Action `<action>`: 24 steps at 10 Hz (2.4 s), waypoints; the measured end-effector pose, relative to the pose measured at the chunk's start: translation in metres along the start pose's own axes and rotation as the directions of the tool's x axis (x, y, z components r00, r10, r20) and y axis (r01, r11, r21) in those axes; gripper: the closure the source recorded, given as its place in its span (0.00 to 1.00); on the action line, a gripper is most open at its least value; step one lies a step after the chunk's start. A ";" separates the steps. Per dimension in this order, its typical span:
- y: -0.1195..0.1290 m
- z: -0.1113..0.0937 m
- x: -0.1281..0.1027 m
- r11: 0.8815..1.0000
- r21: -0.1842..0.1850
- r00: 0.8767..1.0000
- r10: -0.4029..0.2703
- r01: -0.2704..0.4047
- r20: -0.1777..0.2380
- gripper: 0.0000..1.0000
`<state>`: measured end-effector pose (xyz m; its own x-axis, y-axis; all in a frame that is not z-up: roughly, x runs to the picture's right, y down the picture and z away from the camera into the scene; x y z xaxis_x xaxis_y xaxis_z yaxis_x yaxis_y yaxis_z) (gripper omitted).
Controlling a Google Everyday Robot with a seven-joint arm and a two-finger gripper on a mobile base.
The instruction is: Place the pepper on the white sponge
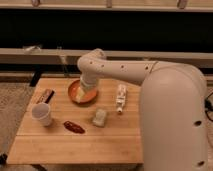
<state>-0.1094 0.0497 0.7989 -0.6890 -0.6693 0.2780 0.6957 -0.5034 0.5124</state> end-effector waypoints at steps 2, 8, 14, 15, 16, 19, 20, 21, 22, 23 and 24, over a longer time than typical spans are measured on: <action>-0.039 0.009 -0.017 0.998 0.007 0.998 -0.059 0.059 0.000 0.20; -0.140 0.072 -0.042 0.956 0.026 0.953 -0.292 0.291 0.082 0.20; -0.134 0.120 -0.040 0.946 -0.007 0.931 -0.319 0.325 0.179 0.20; -0.127 0.126 -0.039 0.948 -0.019 0.932 -0.308 0.318 0.192 0.25; -0.123 0.129 -0.039 0.949 -0.028 0.933 -0.302 0.313 0.199 0.34; -0.113 0.129 -0.043 0.958 -0.044 0.941 -0.271 0.285 0.205 0.63; -0.111 0.126 -0.045 0.960 -0.046 0.943 -0.262 0.277 0.206 0.75; -0.112 0.122 -0.047 0.961 -0.046 0.944 -0.259 0.274 0.204 0.83; -0.111 0.110 -0.048 0.963 -0.047 0.949 -0.254 0.267 0.189 0.94; -0.110 0.095 -0.047 0.965 -0.041 0.954 -0.249 0.259 0.168 0.99; -0.108 0.083 -0.047 0.967 -0.036 0.958 -0.244 0.252 0.153 1.00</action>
<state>-0.1694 0.1810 0.7979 -0.8604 -0.4351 0.2655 0.5068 -0.6747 0.5366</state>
